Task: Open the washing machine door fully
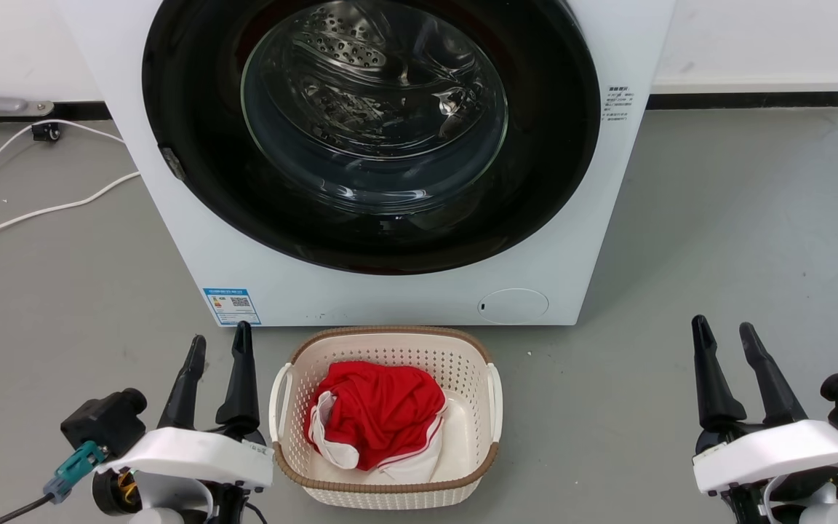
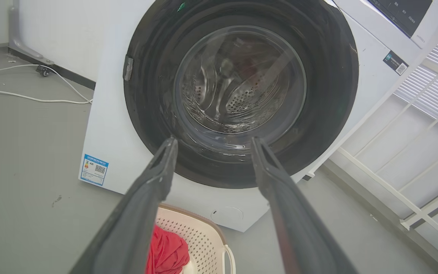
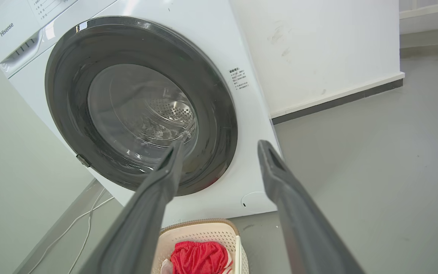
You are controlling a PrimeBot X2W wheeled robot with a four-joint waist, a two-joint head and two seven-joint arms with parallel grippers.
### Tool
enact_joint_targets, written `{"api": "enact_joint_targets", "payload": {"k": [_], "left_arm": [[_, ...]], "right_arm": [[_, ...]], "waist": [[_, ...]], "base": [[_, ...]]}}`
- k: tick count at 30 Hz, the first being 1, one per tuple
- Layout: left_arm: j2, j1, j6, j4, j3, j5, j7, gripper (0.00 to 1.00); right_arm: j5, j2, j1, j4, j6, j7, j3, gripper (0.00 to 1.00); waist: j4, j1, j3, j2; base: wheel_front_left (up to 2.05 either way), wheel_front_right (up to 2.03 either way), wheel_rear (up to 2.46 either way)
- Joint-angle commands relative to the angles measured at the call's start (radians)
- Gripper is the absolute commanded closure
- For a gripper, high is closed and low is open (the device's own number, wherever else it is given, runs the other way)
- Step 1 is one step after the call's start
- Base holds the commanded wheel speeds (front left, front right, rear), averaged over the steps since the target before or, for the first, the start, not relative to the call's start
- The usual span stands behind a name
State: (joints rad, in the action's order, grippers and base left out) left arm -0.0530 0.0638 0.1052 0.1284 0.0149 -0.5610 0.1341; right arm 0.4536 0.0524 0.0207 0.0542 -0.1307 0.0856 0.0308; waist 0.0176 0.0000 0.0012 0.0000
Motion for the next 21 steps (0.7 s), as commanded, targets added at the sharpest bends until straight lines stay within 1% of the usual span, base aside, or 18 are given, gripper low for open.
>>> {"api": "enact_joint_targets", "payload": {"k": [1,21], "left_arm": [[-0.006,0.023,-0.004,-0.009,-0.001,0.033,0.01,0.0],[-0.016,0.036,-0.019,0.005,-0.018,0.242,0.06,0.0]], "right_arm": [[-0.035,-0.002,0.004,-0.02,0.0,0.007,-0.002,0.0],[-0.249,-0.003,-0.011,-0.043,0.0,0.017,-0.006,0.0]], "waist": [[-0.001,0.0,0.001,0.0],[-0.005,0.0,0.005,0.0]], "base": [[0.0,0.0,0.0],[0.0,0.0,0.0]]}}
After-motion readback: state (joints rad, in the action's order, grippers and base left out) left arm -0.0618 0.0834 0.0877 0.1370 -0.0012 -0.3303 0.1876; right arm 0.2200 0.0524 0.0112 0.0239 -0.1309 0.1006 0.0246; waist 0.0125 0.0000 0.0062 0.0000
